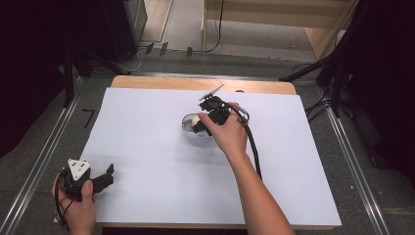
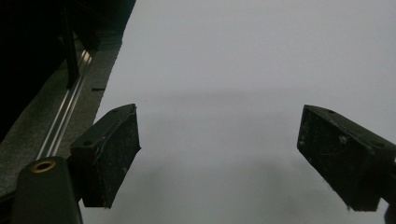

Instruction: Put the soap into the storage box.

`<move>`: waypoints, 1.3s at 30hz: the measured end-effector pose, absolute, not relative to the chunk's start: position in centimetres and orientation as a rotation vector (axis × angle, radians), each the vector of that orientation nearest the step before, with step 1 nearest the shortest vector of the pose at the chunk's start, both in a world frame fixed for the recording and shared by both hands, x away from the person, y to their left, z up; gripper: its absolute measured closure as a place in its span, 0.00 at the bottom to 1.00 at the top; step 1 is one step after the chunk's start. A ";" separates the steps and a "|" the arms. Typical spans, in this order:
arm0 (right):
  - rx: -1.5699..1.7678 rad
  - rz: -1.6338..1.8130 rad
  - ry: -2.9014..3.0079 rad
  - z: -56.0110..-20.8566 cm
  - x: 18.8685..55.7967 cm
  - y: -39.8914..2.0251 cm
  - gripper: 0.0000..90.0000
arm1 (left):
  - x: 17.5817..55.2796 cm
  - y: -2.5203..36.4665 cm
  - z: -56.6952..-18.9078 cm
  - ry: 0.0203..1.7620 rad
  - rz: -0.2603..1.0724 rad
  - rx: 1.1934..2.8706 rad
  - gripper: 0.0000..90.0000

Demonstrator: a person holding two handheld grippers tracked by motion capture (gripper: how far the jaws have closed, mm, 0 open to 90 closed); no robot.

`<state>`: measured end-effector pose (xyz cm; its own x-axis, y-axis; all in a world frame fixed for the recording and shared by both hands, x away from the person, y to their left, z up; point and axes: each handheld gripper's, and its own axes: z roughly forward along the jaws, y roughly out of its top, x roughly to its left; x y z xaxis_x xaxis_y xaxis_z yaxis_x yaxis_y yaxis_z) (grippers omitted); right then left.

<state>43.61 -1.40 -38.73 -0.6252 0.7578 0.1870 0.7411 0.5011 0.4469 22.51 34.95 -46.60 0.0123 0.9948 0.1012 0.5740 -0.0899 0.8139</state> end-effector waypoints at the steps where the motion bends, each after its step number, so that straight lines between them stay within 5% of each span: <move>1: 1.348 0.781 2.687 -38.7 43.5 -1.6 0.15 | 22.5 35.0 -46.6 1.610 0.946 1.722 0.16; 39: 1.424 0.771 2.600 -41.5 38.9 -10.7 0.15 | 22.5 34.8 -46.7 1.604 0.960 1.736 0.16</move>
